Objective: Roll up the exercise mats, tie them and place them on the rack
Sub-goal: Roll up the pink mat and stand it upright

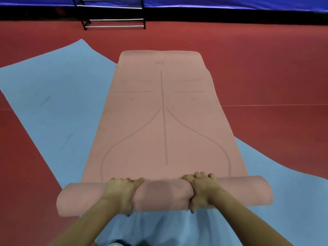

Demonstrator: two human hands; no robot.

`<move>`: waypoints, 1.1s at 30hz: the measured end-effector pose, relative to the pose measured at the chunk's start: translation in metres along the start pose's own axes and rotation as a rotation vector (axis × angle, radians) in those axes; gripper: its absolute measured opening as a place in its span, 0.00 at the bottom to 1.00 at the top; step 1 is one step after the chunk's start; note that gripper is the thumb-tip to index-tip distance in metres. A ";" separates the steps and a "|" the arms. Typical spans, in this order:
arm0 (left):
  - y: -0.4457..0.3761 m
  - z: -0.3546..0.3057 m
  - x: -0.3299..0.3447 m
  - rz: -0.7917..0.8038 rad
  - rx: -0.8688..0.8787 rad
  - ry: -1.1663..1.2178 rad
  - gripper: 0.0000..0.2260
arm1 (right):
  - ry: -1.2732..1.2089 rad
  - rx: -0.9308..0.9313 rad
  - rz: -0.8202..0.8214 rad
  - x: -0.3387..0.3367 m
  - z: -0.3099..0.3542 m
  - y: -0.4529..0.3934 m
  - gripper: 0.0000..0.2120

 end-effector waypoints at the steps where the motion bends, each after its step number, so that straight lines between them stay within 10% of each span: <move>1: -0.005 0.001 -0.005 0.051 0.000 0.040 0.43 | -0.004 -0.009 0.030 -0.005 -0.002 -0.005 0.45; 8: -0.025 0.011 -0.017 0.156 -0.001 0.110 0.43 | 0.016 0.010 0.149 -0.021 -0.006 -0.024 0.49; 17: 0.007 0.004 -0.004 -0.026 0.039 0.182 0.48 | 0.069 0.113 -0.258 0.011 -0.001 0.027 0.48; 33: -0.022 0.029 -0.013 0.006 -0.097 0.489 0.41 | -0.341 0.085 0.017 -0.005 -0.019 -0.021 0.43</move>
Point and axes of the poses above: each hand's wrist, its own y-axis away from the middle knuckle, its own x-axis out of the palm, z = x × y, the point moved 4 cm from there along -y, towards the middle knuckle, and after that the axes turned 13 degrees about y, right-handed, at the moved point
